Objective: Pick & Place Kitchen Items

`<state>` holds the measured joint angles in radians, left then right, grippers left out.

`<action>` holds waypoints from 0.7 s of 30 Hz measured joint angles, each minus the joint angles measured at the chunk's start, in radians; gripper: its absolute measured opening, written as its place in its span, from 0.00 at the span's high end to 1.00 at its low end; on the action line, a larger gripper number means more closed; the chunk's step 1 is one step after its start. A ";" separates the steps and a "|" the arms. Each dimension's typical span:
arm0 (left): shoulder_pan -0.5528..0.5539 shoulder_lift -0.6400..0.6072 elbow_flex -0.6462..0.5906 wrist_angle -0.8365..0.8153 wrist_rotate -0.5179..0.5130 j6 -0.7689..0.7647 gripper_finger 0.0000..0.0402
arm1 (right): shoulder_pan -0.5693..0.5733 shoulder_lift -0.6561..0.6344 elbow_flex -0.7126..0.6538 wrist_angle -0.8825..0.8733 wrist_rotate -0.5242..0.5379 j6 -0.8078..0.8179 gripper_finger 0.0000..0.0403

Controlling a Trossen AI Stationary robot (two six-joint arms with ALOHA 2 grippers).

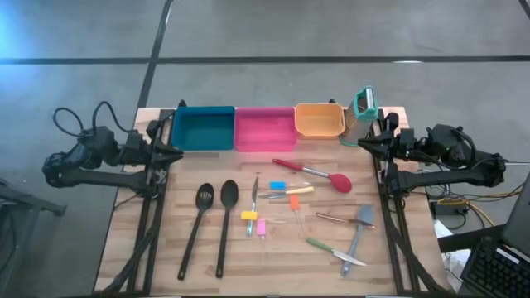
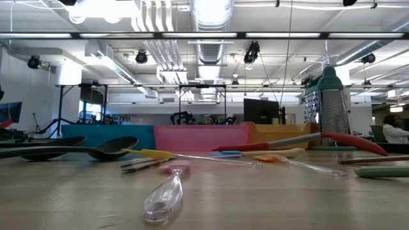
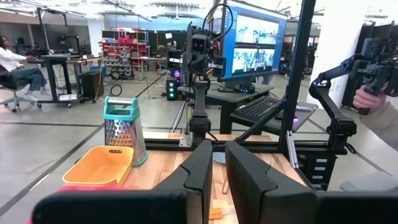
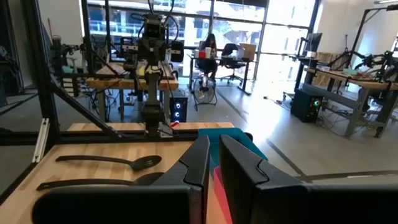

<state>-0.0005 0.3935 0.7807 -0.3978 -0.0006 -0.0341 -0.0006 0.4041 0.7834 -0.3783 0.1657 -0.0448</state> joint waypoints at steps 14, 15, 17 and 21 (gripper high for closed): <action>0.000 0.000 0.000 0.000 0.000 0.000 0.88 | 0.000 0.213 0.000 0.073 0.002 -0.027 0.92; 0.000 0.000 0.000 0.000 0.000 0.000 0.88 | 0.000 0.230 0.000 0.086 0.002 -0.031 0.92; 0.000 0.000 0.000 0.000 0.000 0.000 0.88 | 0.000 0.263 0.000 0.086 0.002 -0.064 0.92; 0.000 0.000 0.000 0.000 0.000 0.000 0.88 | 0.000 0.317 0.000 0.084 0.002 -0.143 0.92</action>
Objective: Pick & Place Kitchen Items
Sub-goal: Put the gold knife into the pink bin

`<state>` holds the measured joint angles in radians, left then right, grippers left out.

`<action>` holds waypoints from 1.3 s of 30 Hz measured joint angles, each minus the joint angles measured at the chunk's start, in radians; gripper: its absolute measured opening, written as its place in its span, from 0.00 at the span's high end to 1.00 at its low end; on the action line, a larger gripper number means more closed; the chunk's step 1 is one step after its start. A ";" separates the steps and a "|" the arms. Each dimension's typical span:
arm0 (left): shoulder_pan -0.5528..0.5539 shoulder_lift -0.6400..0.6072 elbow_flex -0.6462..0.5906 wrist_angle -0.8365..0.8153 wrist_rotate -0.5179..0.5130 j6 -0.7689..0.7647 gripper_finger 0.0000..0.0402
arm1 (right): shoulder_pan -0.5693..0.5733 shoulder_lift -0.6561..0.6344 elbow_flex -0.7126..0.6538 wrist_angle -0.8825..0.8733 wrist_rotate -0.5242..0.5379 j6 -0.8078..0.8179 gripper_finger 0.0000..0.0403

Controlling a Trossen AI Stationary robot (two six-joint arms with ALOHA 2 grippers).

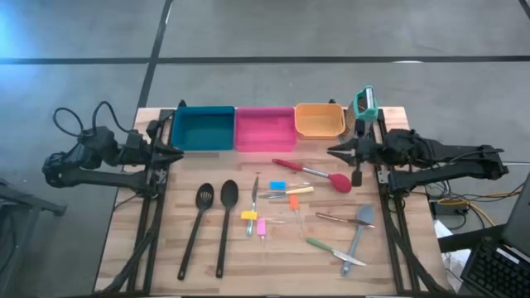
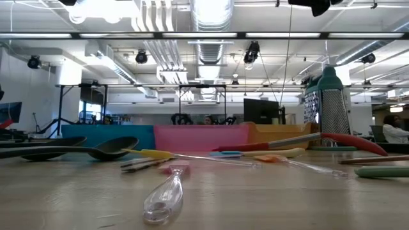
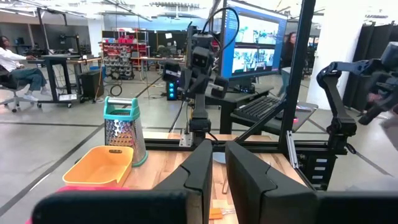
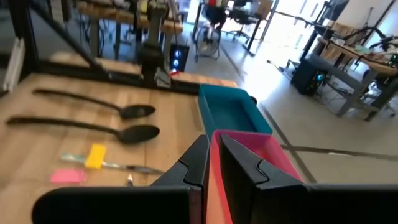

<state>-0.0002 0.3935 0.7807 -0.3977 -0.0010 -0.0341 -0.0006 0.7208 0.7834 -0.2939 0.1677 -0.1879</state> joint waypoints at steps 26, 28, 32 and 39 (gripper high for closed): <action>0.000 0.000 0.000 0.000 0.000 0.000 0.88 | 0.000 0.400 0.000 0.008 0.008 -0.091 0.92; 0.000 0.000 0.000 0.000 0.000 0.000 0.88 | 0.000 0.415 0.000 0.015 0.017 -0.114 0.92; 0.000 0.000 0.000 0.000 0.000 0.000 0.88 | 0.000 0.415 0.000 0.028 0.019 -0.128 0.92; 0.000 0.000 0.000 0.000 0.000 0.000 0.88 | 0.000 0.379 0.037 0.125 0.016 -0.100 0.92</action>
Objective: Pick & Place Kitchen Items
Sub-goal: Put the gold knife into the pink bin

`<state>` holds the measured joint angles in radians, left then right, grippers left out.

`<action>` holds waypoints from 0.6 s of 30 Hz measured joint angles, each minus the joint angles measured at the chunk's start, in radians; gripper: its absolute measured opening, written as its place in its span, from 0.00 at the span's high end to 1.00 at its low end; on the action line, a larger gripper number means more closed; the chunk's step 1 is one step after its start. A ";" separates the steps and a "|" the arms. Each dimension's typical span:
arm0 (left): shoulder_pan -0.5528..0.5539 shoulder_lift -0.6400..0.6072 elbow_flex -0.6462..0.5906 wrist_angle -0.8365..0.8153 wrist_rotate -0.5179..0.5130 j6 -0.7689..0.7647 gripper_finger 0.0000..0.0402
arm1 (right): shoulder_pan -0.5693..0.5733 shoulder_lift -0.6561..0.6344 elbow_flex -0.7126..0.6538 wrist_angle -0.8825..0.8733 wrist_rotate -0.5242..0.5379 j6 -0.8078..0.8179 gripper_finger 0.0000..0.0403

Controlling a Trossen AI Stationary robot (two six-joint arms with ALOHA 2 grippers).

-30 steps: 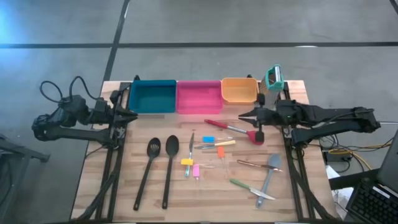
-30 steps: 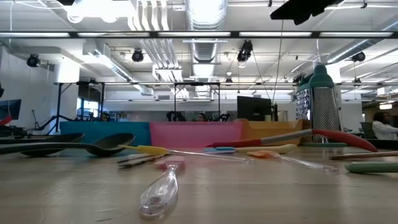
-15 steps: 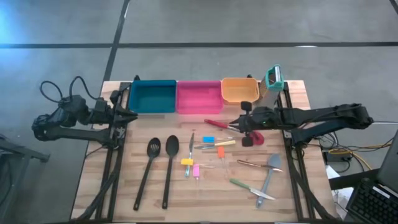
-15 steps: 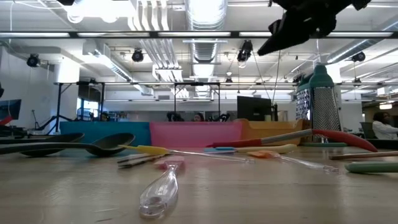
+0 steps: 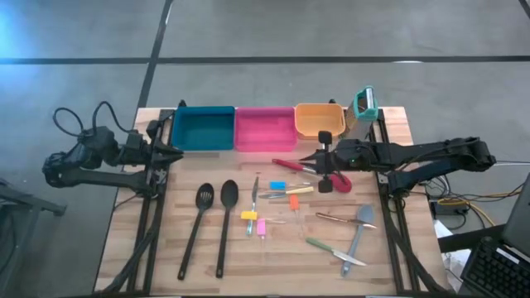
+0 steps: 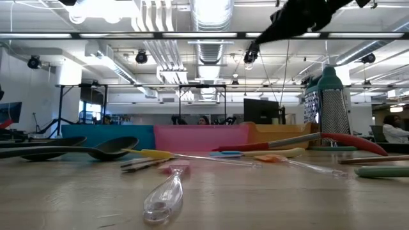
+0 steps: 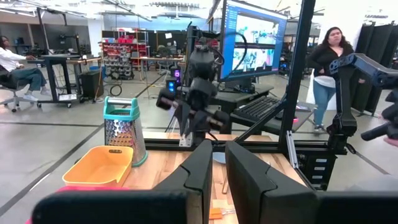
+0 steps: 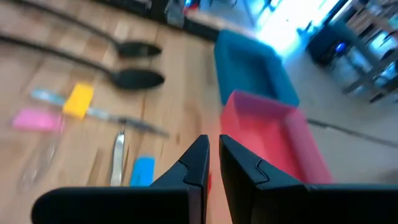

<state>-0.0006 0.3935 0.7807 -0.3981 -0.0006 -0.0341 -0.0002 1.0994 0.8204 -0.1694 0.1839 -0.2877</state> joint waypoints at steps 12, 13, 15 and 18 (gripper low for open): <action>0.000 0.000 0.000 -0.001 0.000 0.000 0.88 | 0.000 -0.011 0.084 0.032 -0.001 0.012 0.92; 0.000 0.000 0.000 -0.001 0.000 0.000 0.88 | 0.000 -0.005 0.091 0.030 -0.001 0.033 0.92; 0.000 0.000 0.000 -0.001 0.000 0.000 0.88 | 0.000 0.006 0.107 0.013 -0.003 0.104 0.92; 0.000 0.000 0.000 -0.001 0.000 0.000 0.88 | 0.000 0.014 0.153 -0.093 -0.061 0.201 0.92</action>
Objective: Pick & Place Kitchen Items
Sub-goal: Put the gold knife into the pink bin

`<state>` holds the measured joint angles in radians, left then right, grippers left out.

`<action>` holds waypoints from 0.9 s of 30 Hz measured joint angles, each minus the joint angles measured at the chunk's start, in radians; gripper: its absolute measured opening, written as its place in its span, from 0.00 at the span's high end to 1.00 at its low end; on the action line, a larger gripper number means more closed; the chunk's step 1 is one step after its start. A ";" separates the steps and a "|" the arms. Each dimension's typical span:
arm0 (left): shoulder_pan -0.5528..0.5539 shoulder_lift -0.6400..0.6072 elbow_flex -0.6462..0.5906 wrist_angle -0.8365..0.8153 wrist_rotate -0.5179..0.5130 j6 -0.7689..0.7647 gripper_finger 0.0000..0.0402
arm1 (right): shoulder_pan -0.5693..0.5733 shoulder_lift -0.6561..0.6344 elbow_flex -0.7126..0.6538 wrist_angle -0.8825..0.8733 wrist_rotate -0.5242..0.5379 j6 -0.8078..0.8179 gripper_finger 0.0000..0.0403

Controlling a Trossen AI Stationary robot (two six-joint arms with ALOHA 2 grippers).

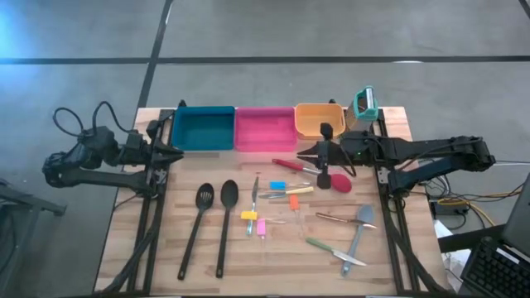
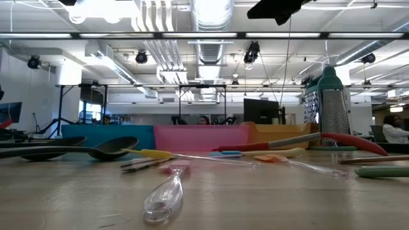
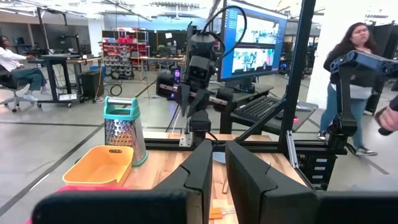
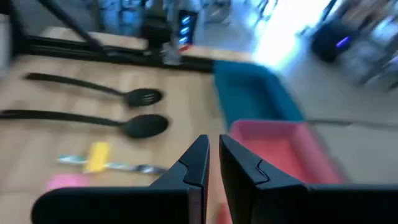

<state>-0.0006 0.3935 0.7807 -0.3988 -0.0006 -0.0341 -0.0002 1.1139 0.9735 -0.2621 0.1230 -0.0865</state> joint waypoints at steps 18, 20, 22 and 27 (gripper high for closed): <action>0.000 0.000 0.000 0.000 0.000 0.000 0.88 | 0.334 0.101 0.204 -0.924 0.024 0.623 0.92; 0.000 0.000 0.000 0.000 0.000 0.000 0.88 | 0.369 0.095 0.190 -0.921 0.001 0.668 0.92; 0.000 0.000 0.000 0.000 0.000 0.000 0.88 | 0.398 0.090 0.178 -0.925 -0.019 0.713 0.92; 0.000 0.000 0.000 0.000 0.000 0.000 0.88 | 0.428 0.093 0.144 -0.920 -0.029 0.786 0.92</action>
<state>-0.0005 0.3935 0.7807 -0.3985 -0.0006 -0.0341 0.4282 1.2065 1.1173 -1.1825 0.0940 0.6990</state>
